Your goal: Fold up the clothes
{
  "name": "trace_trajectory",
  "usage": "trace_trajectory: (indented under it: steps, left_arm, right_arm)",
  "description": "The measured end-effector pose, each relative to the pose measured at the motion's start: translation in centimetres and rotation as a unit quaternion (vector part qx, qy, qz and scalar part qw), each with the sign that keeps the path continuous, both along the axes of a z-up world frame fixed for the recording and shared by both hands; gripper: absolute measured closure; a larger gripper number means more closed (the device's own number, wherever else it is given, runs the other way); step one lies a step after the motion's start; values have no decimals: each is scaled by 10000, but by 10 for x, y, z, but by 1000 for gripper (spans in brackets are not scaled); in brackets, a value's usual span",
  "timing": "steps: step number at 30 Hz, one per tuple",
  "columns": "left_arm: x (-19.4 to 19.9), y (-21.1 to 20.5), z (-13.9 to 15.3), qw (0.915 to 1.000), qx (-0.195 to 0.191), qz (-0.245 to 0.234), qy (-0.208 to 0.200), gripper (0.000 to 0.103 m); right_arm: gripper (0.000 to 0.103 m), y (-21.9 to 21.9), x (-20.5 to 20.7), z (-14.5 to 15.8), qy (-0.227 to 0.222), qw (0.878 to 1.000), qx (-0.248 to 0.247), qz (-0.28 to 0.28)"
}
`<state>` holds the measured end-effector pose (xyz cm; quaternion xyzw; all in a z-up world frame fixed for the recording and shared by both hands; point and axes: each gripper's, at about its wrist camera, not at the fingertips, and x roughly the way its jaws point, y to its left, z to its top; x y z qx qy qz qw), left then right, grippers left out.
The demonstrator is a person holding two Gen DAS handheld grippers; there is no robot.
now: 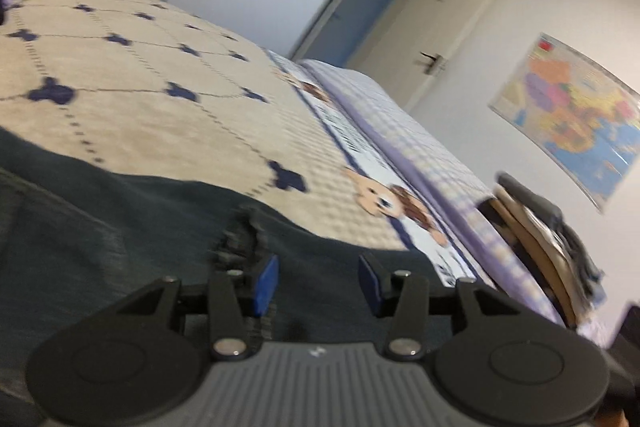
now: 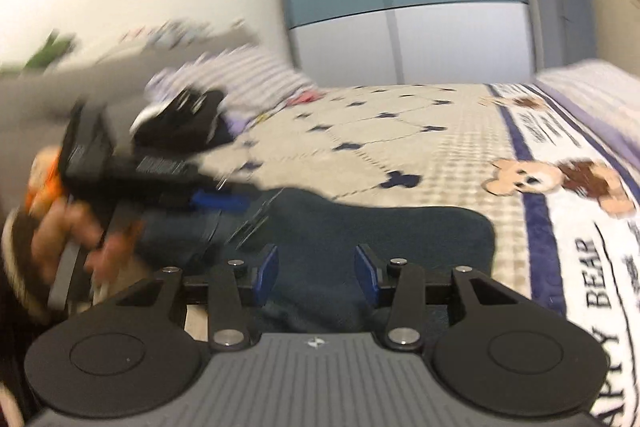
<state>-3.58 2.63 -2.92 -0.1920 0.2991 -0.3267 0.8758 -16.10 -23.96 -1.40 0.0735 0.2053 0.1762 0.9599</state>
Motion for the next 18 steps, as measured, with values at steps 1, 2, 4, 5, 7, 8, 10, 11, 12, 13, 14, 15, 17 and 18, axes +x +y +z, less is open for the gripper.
trace_trajectory:
  steps: [1, 2, 4, 5, 7, 8, 10, 11, 12, 13, 14, 15, 17, 18]
  left_arm:
    - [-2, -5, -1, 9999, 14, -162, -44, 57]
    - [-4, -9, -1, 9994, 28, -324, -89, 57]
    - [-8, -18, -4, 9980, 139, -605, -129, 57]
    - [-10, -22, -6, 9970, 216, -735, -137, 57]
    - [-13, -29, -11, 9947, 424, -934, -122, 57]
    - [-15, -33, -14, 9933, 547, -1015, -106, 57]
    - [-18, -37, -21, 9912, 725, -1098, -156, 57]
    - [-21, -38, -24, 9907, 761, -1108, -219, 57]
    - [-22, -39, -26, 9903, 788, -1112, -267, 57]
    - [-24, -39, -27, 9903, 793, -1098, -302, 57]
    - [-25, -39, -28, 9903, 798, -1085, -337, 57]
    - [-27, -39, -30, 9903, 803, -1071, -372, 57]
    - [-28, -39, -28, 9907, 802, -1026, -396, 56]
    - [-30, -37, -26, 9910, 799, -995, -401, 55]
  right_arm:
    - [62, -4, 4, 1, 29, 9999, 60, -117]
    - [63, -6, 5, 0, 61, 9998, 22, -198]
    - [63, -5, 8, -5, 152, 9993, -123, -309]
    - [63, -6, 8, -8, 229, 9990, -194, -328]
    - [63, -3, 7, -17, 374, 9981, -373, -331]
    - [63, 0, 6, -21, 418, 9975, -474, -316]
    - [63, 5, 2, -25, 384, 9962, -736, -266]
    - [63, 7, 0, -27, 378, 9950, -894, -230]
    - [63, 10, -1, -31, 401, 9936, -1040, -201]
    - [63, 11, -2, -36, 430, 9922, -1151, -190]
    - [63, 13, -2, -39, 440, 9912, -1230, -196]
    - [63, 15, -1, -39, 431, 9908, -1267, -218]
    - [63, 17, 0, -37, 436, 9906, -1268, -260]
    - [64, 17, 1, -34, 429, 9911, -1229, -282]
